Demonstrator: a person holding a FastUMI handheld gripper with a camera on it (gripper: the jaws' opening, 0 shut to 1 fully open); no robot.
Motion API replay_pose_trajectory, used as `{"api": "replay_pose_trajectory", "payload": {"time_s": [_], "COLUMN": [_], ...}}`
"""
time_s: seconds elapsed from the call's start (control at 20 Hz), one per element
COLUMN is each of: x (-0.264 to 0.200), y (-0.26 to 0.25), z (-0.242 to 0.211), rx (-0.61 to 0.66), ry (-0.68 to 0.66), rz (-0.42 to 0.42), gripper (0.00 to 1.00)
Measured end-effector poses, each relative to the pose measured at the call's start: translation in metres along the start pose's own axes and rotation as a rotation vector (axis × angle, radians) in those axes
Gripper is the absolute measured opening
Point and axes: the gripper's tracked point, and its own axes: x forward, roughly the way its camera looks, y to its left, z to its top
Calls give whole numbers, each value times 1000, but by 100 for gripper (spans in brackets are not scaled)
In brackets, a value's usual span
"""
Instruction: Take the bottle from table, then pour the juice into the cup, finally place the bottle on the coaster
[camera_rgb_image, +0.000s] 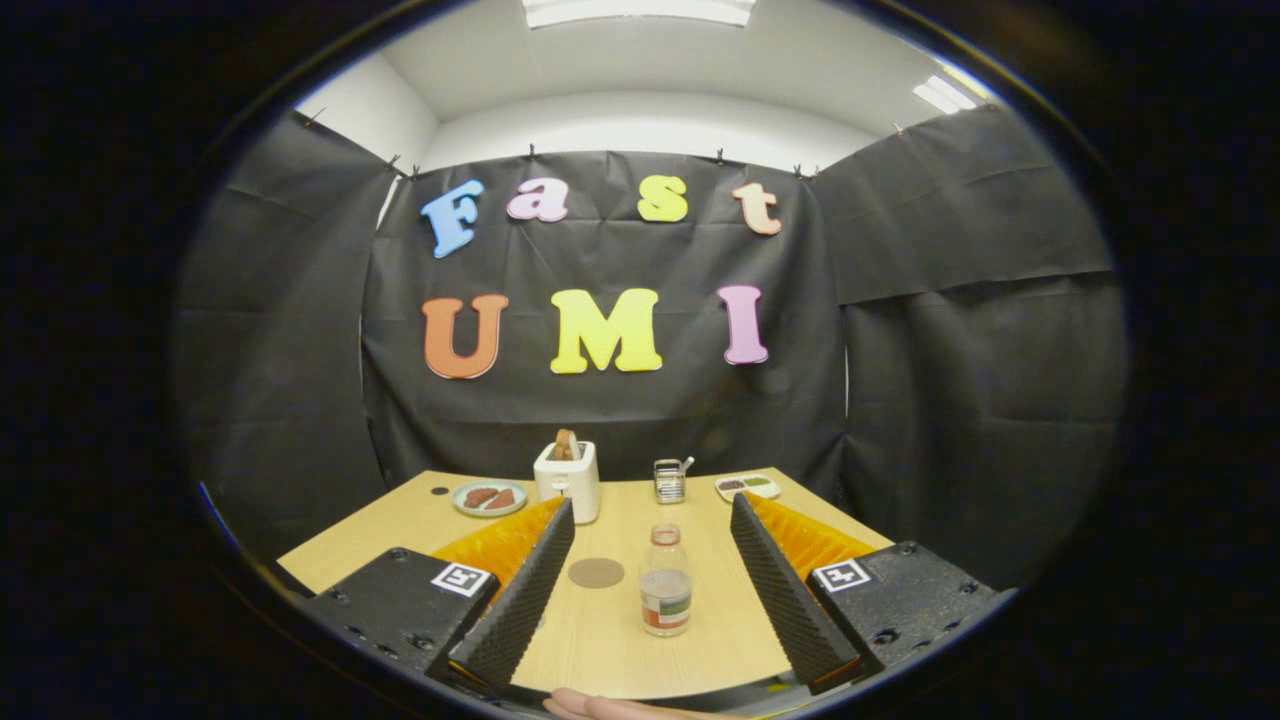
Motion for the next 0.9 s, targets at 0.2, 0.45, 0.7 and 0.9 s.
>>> {"api": "replay_pose_trajectory", "payload": {"time_s": [0.2,0.45,0.7,0.9], "x": [18,43,64,79], "y": [-10,-17,-19,-18], "z": [-26,-55,-88,-114], "rx": [-22,-9,-45,-73], "ry": [16,41,61,71], "rz": [-25,-28,-38,-38], "gripper": [100,100,100,100]}}
